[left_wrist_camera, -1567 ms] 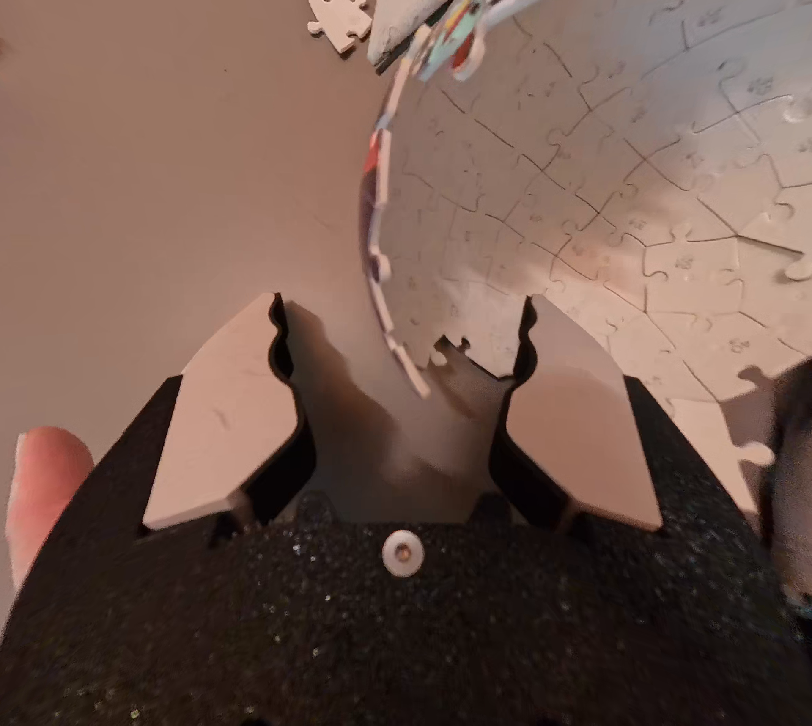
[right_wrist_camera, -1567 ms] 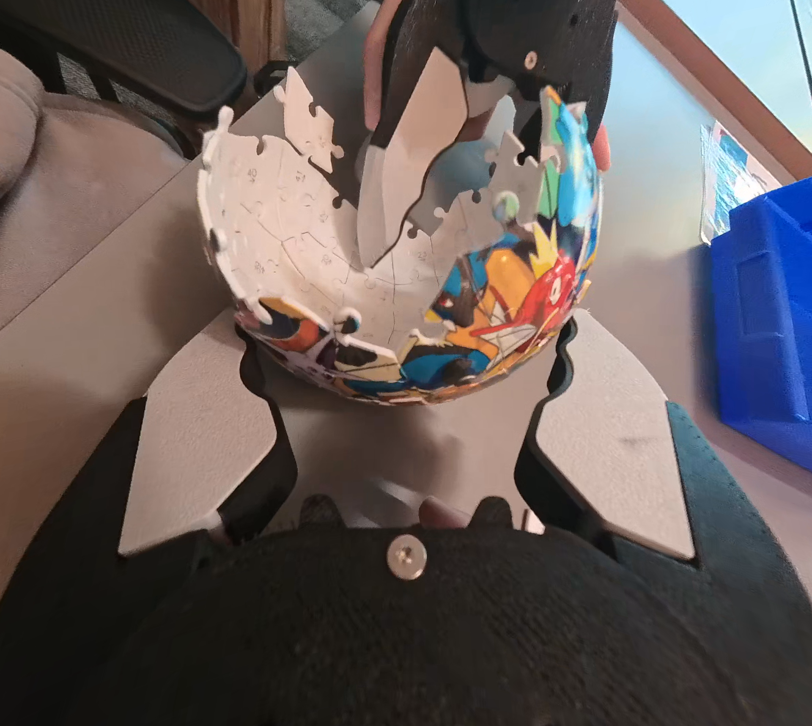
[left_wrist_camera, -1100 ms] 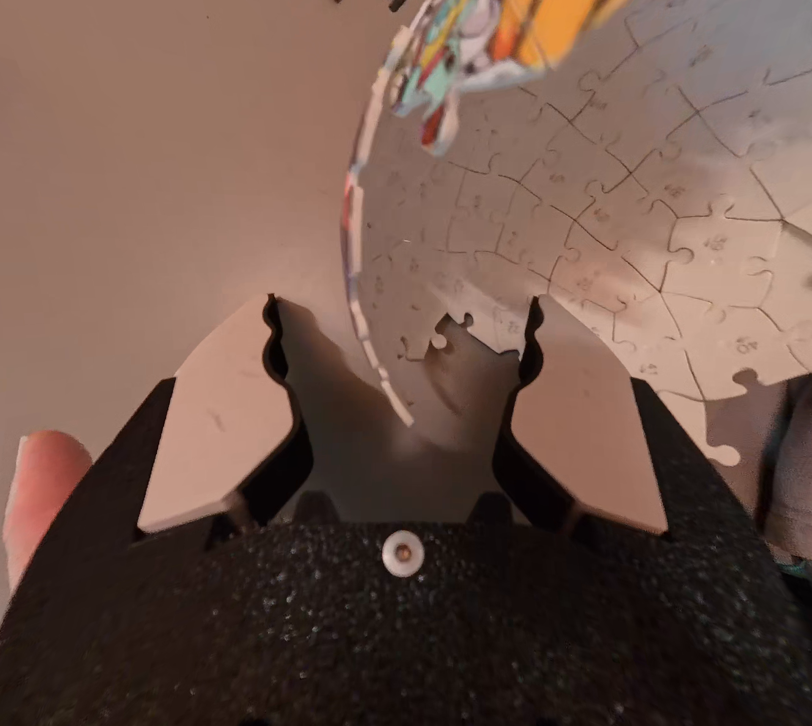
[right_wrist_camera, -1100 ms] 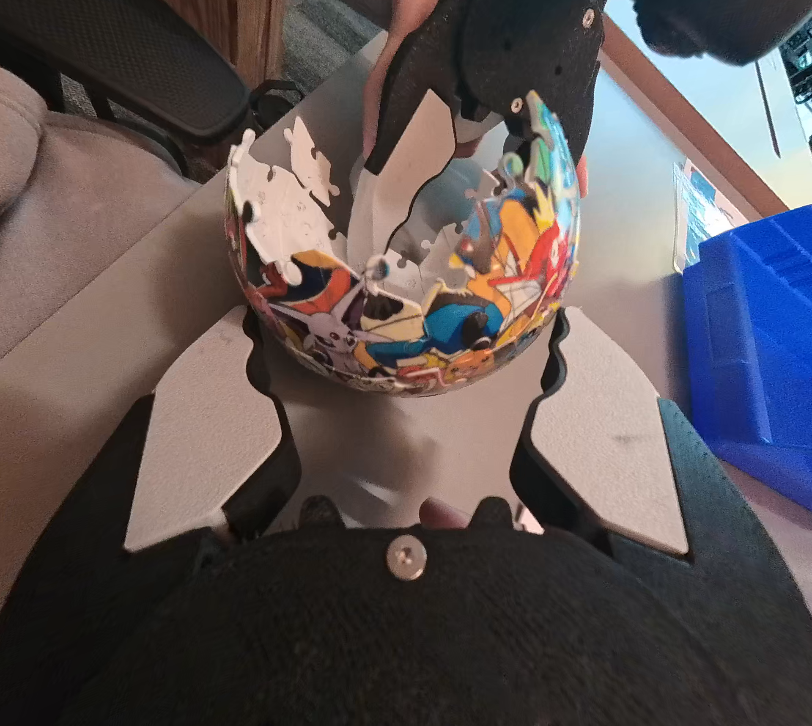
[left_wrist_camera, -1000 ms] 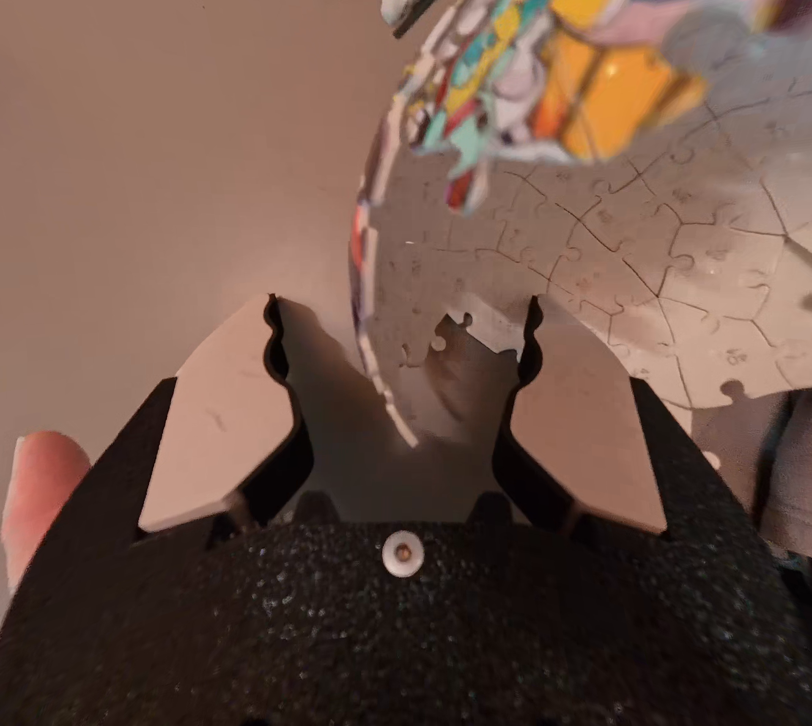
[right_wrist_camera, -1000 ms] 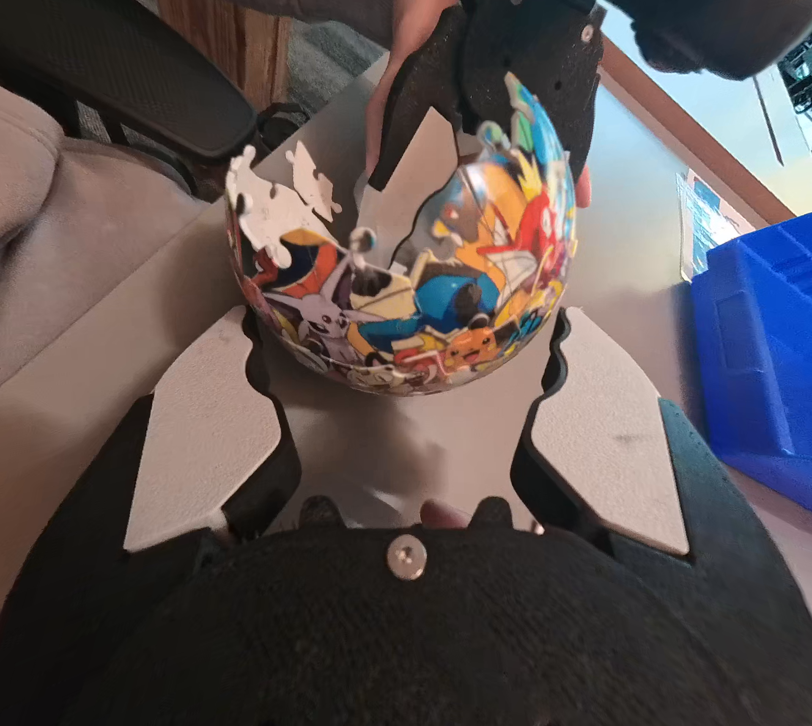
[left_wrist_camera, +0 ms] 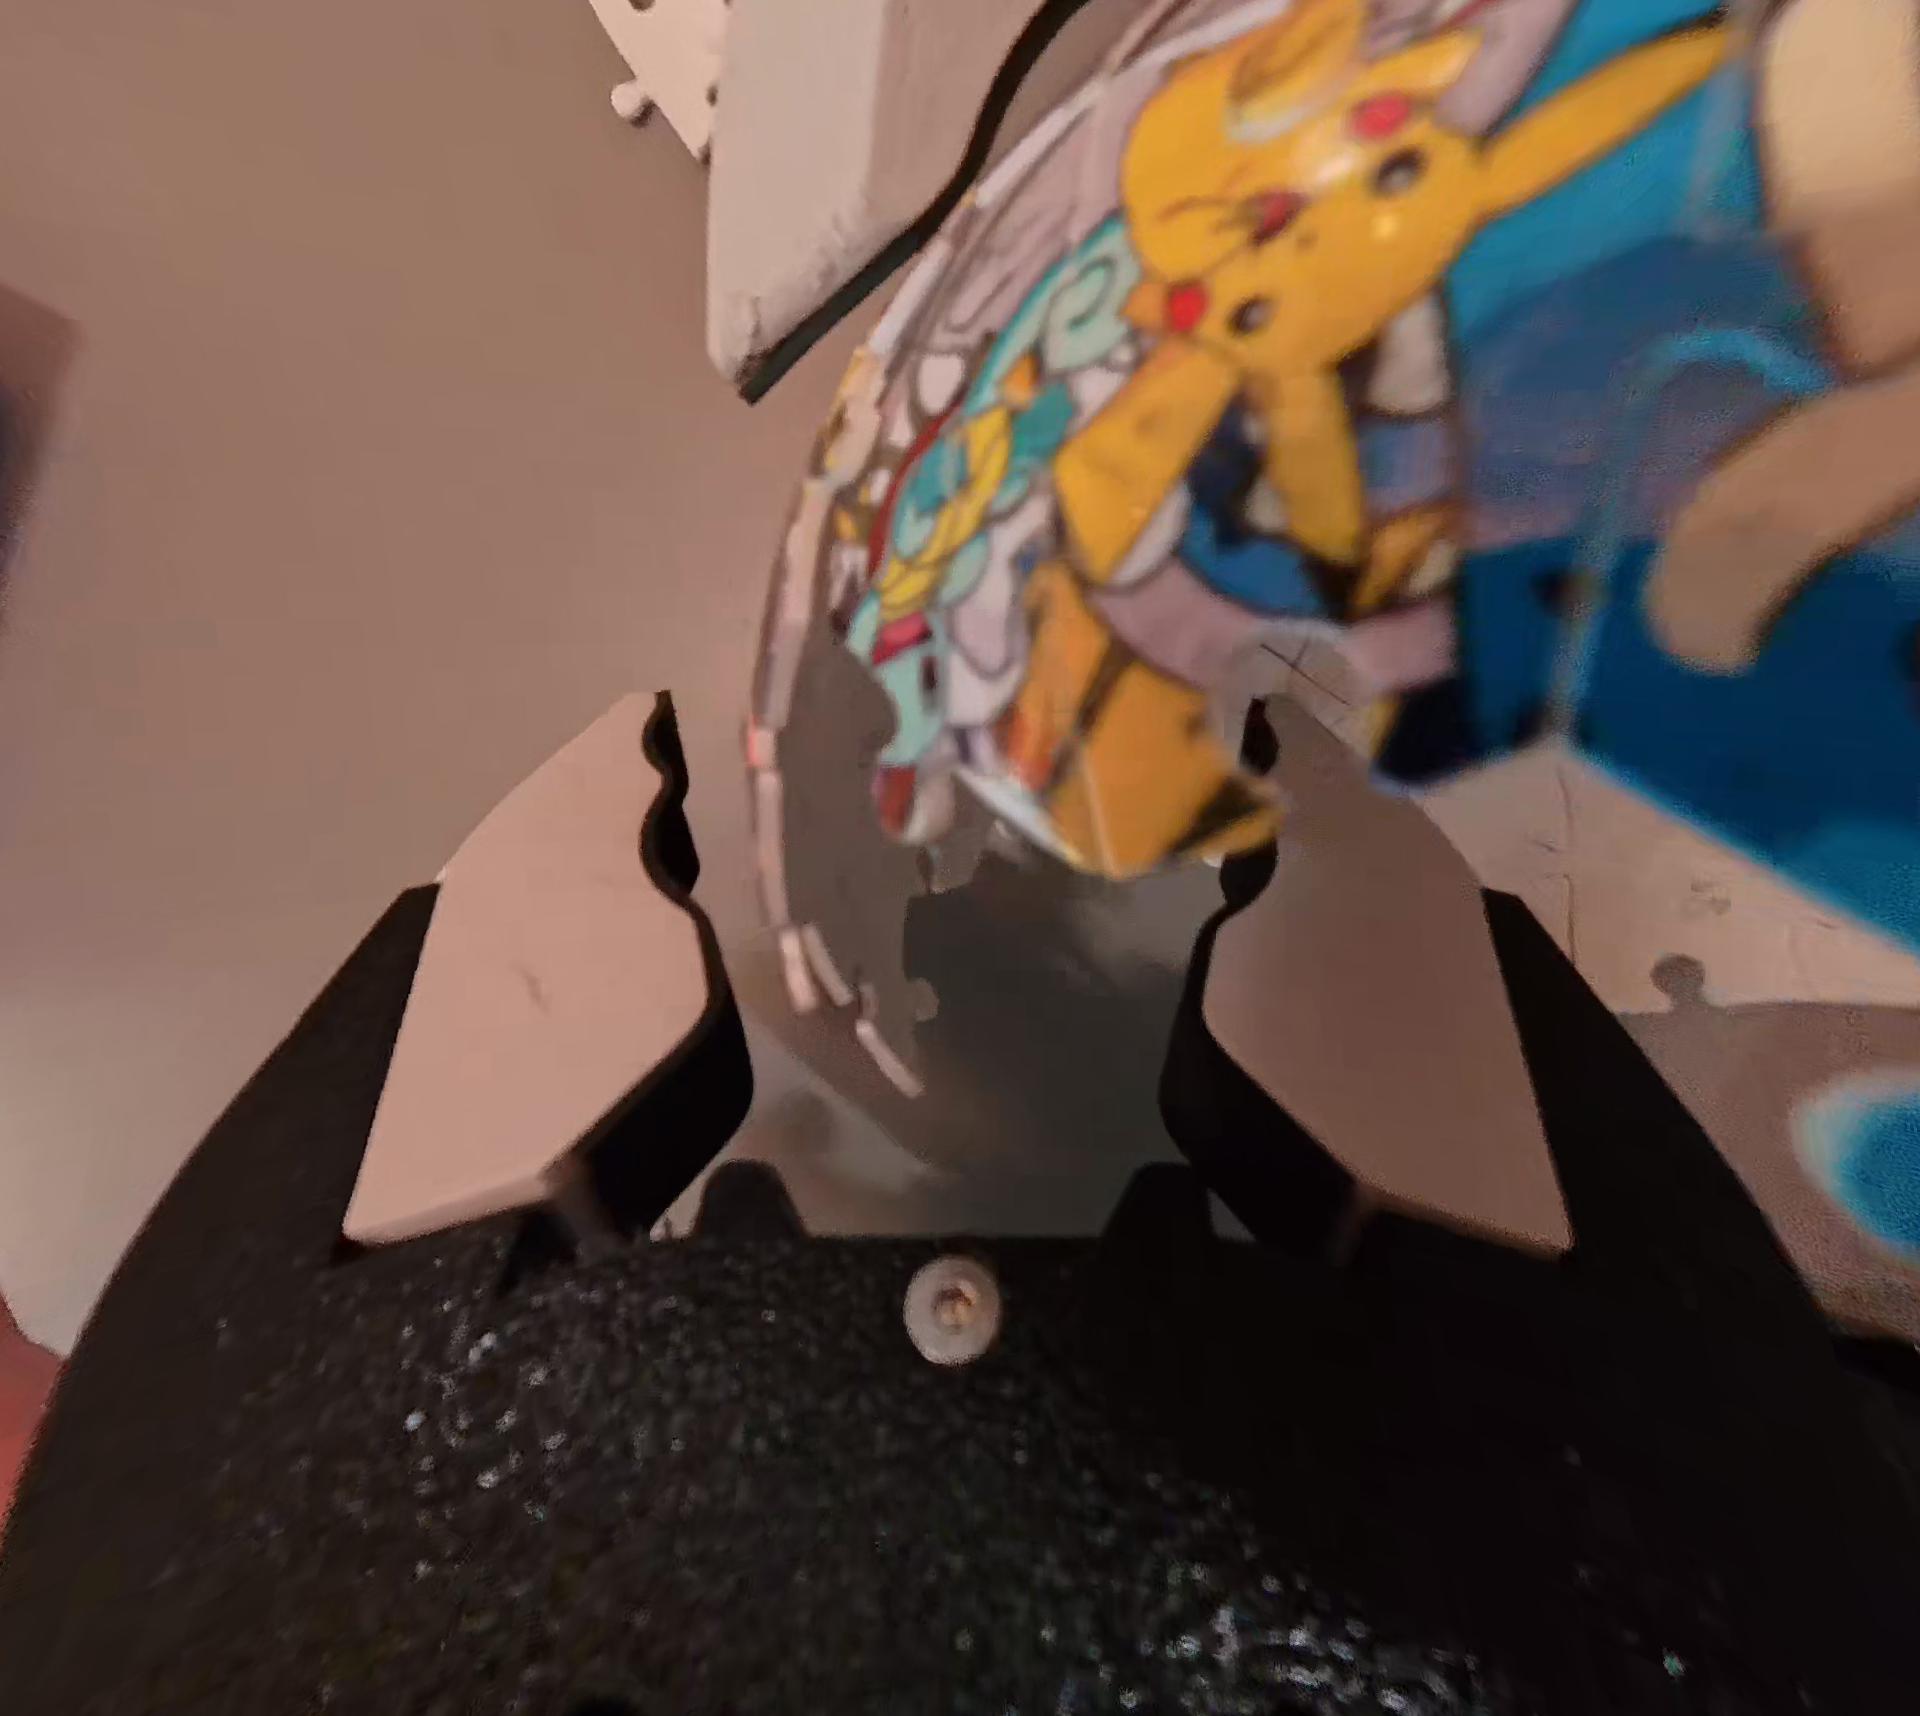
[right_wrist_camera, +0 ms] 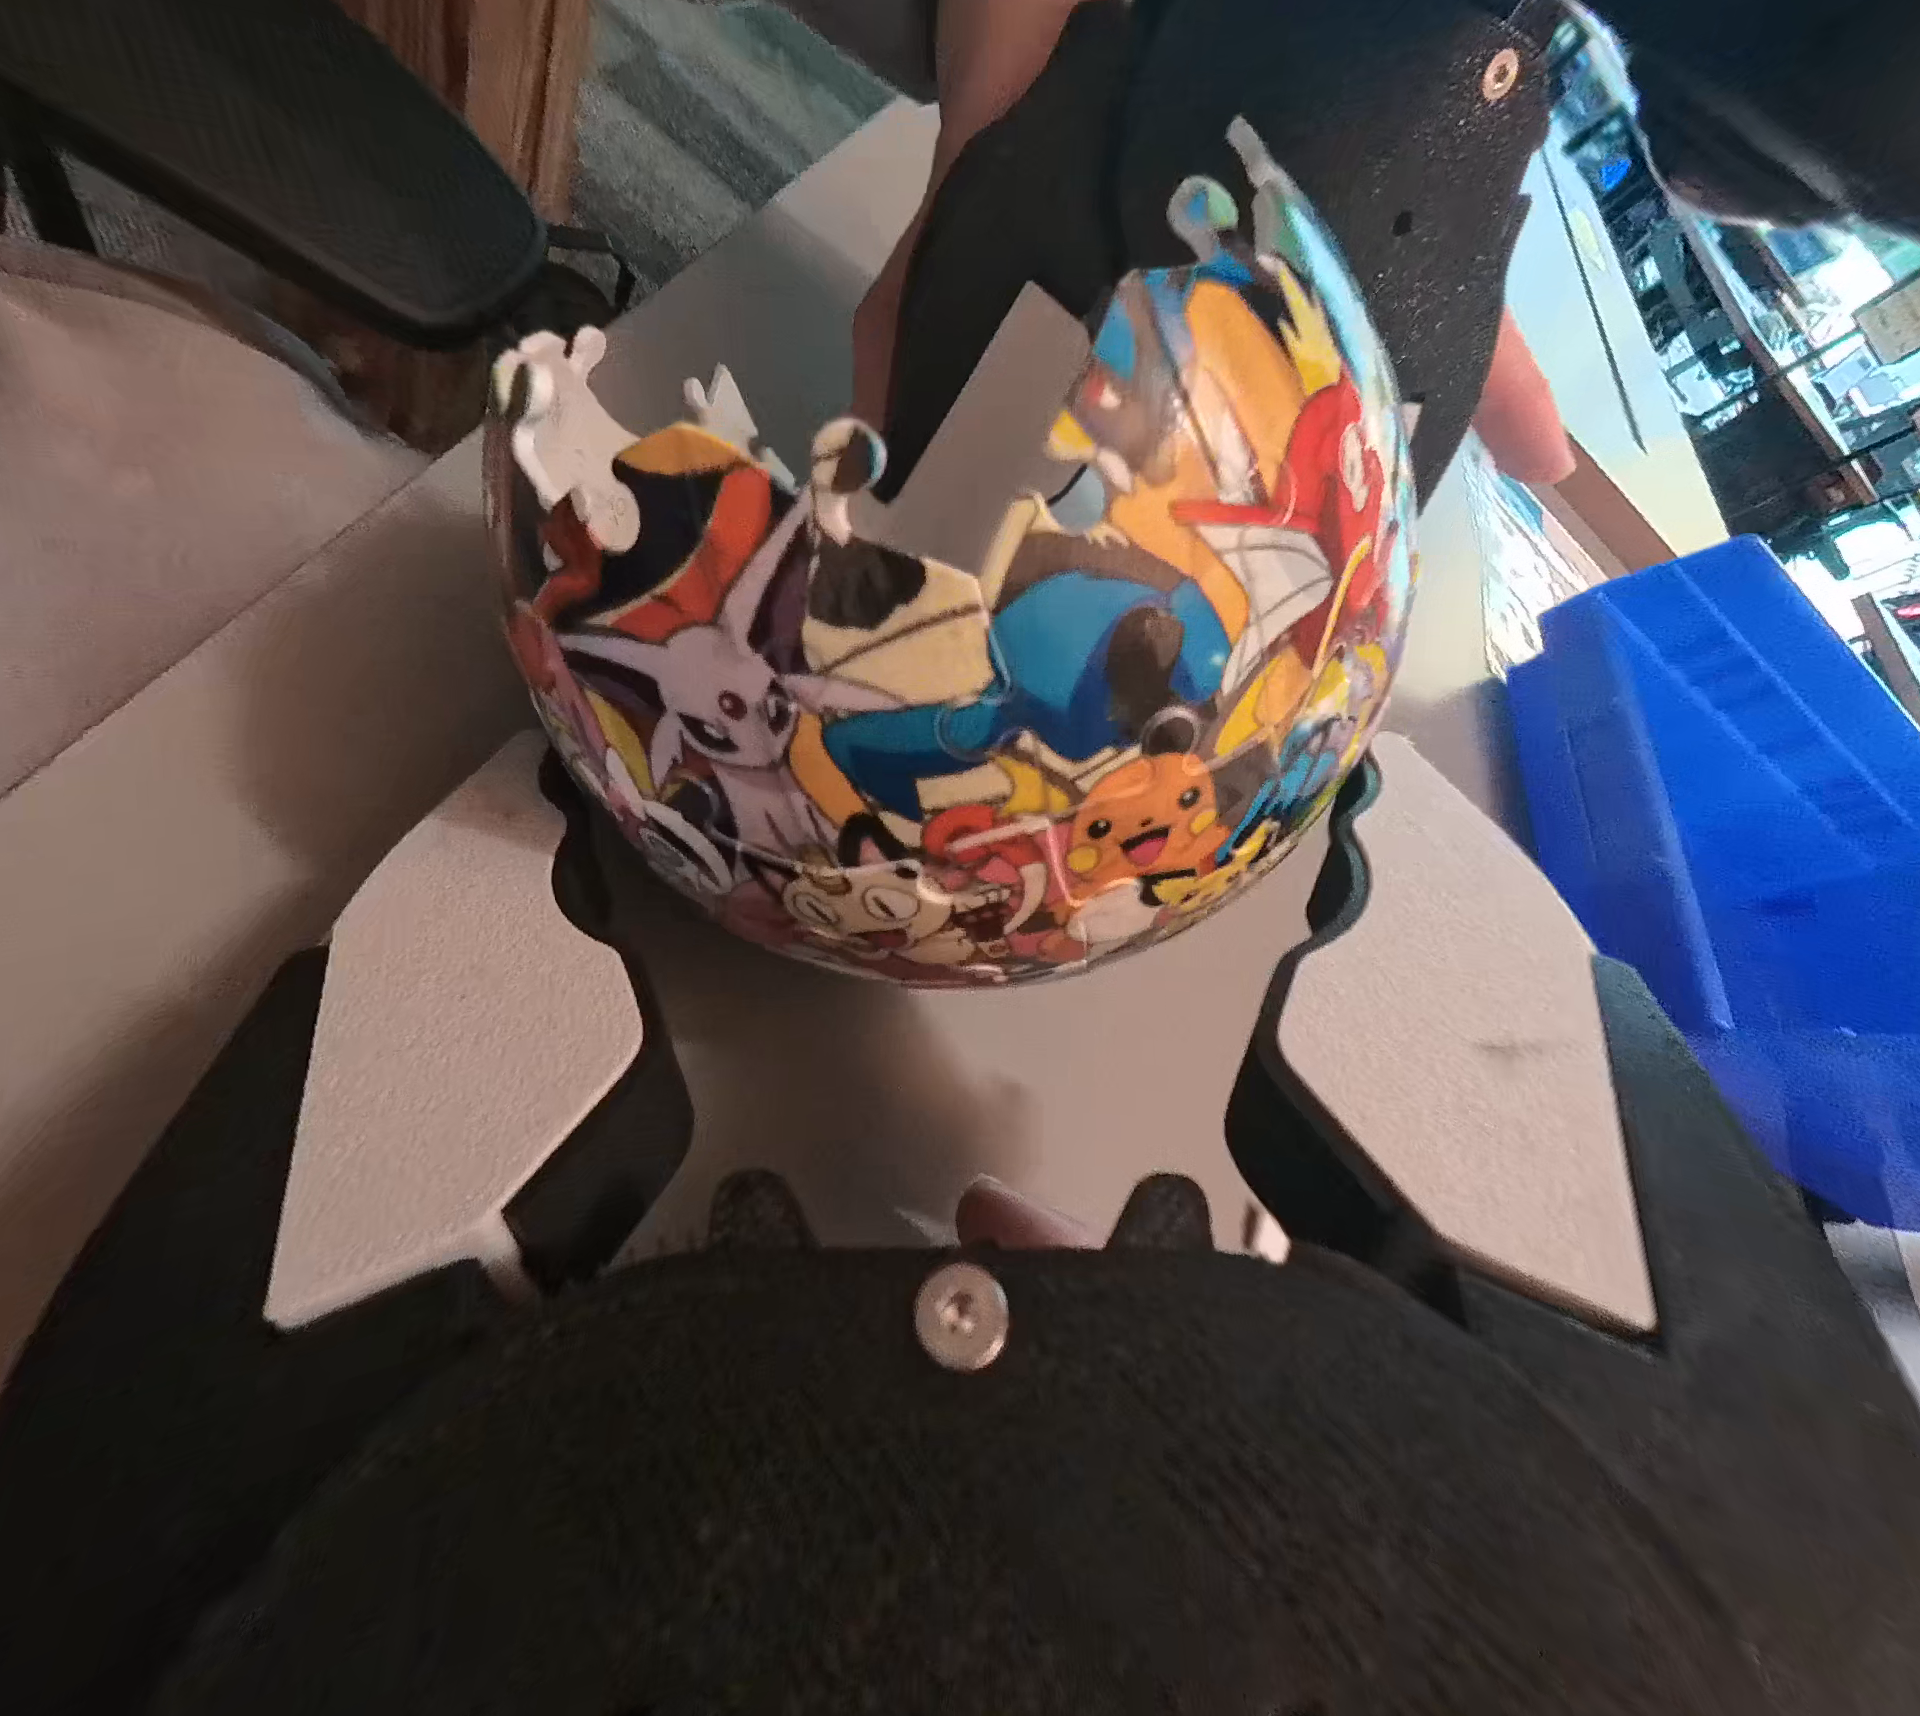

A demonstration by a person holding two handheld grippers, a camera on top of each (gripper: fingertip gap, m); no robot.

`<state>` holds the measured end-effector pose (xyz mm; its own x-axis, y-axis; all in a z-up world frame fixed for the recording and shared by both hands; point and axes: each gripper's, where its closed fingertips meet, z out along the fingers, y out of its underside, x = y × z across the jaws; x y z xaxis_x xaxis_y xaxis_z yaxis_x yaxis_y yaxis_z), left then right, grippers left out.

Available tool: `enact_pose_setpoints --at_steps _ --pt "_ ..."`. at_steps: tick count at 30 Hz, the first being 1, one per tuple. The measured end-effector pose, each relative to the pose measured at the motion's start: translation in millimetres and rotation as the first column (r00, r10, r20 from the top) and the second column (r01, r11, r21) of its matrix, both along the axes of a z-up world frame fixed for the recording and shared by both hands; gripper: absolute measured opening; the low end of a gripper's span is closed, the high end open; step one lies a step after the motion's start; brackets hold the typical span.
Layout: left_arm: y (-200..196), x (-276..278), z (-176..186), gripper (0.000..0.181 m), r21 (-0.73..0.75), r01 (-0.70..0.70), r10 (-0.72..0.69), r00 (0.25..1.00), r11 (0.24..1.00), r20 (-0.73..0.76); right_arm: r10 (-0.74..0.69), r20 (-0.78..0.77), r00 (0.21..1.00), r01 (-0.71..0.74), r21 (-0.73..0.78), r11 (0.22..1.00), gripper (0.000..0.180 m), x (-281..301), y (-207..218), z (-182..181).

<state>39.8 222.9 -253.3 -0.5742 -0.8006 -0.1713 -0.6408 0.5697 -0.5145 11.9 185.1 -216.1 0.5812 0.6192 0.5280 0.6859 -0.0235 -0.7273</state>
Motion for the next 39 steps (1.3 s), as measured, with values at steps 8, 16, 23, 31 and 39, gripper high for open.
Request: enact_pose_setpoints --at_steps 8,16,23,31,39 --pt "-26.0 37.9 4.3 0.104 0.017 0.106 -0.107 0.989 0.994 0.1 -0.078 0.106 0.991 0.077 0.01 0.997 0.133 27.4 -22.7 3.2" --pt "-29.9 38.7 5.1 0.097 -0.006 0.073 -0.072 0.989 0.997 0.126 -0.124 0.156 0.98 0.115 0.068 0.991 0.133 25.9 -25.7 6.8" --pt "-33.8 41.8 12.8 0.098 0.086 0.128 -0.144 0.965 0.988 0.22 -0.095 0.199 0.975 0.1 -0.012 0.995 0.143 18.8 -40.1 5.4" --pt "-31.9 36.7 14.2 0.094 0.083 0.076 -0.093 0.97 0.994 0.226 -0.155 0.237 0.959 0.148 0.044 0.988 0.132 18.3 -44.2 11.4" --pt "-29.5 15.4 5.9 0.091 -0.106 -0.071 0.081 0.993 0.992 0.089 -0.244 0.381 0.892 0.219 0.108 0.97 0.132 13.9 -44.4 11.8"
